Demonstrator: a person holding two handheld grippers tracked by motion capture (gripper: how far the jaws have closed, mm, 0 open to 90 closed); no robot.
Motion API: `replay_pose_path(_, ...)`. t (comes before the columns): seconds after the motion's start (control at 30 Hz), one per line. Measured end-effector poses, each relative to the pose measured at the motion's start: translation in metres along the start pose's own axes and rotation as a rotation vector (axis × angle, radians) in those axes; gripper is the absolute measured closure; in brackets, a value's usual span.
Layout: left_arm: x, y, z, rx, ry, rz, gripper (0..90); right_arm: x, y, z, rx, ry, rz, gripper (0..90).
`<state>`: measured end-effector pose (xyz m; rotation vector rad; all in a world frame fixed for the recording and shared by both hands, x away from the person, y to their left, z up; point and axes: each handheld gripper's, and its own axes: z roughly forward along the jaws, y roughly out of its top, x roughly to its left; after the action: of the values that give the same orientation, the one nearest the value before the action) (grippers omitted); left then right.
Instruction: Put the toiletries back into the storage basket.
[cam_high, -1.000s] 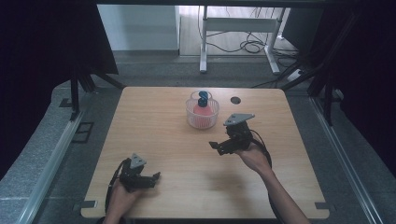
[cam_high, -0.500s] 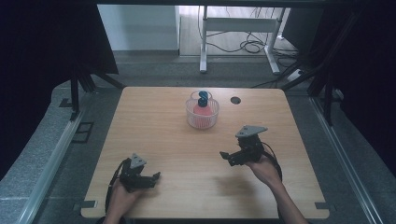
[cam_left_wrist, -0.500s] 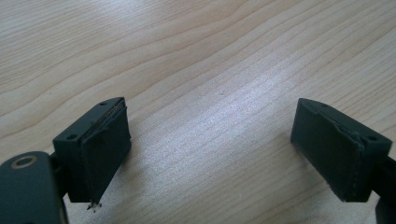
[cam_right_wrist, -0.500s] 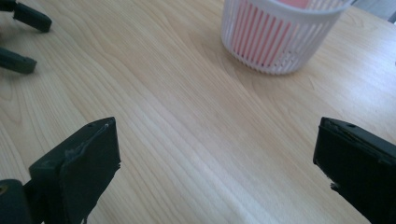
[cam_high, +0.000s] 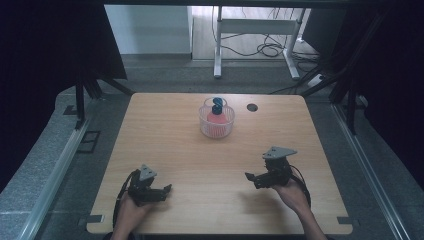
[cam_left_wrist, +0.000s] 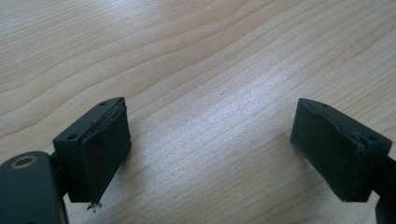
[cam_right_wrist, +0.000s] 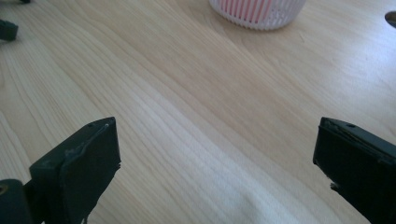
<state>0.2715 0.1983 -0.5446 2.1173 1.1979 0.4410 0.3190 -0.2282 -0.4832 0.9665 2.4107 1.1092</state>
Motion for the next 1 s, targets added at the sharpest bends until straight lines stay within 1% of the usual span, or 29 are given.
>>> replay_pose_path(0.2,0.0,0.0,0.0,0.0,0.0,0.0,11.4,0.001,-0.016,-0.002,0.021,-0.016,-0.001,0.5)
replay_pose_path(0.37,0.0,0.0,0.0,0.0,0.0,0.001,11.4,0.003,-0.029,-0.004,0.026,-0.024,0.006,0.4)
replay_pose_path(0.53,0.0,0.0,0.0,0.0,0.0,0.003,11.4,0.003,-0.041,-0.004,0.042,-0.03,0.016,0.4)
replay_pose_path(0.77,0.0,0.0,0.0,0.0,0.0,0.003,11.4,0.0,-0.059,-0.002,0.057,-0.035,0.04,0.4)
replay_pose_path(0.93,0.0,0.0,0.0,0.0,0.0,0.003,11.5,-0.001,-0.068,0.001,0.064,-0.044,0.054,0.3)
replay_pose_path(1.0,0.0,0.0,0.0,0.0,0.0,0.002,11.4,-0.001,-0.071,0.003,0.079,-0.046,0.05,0.3)
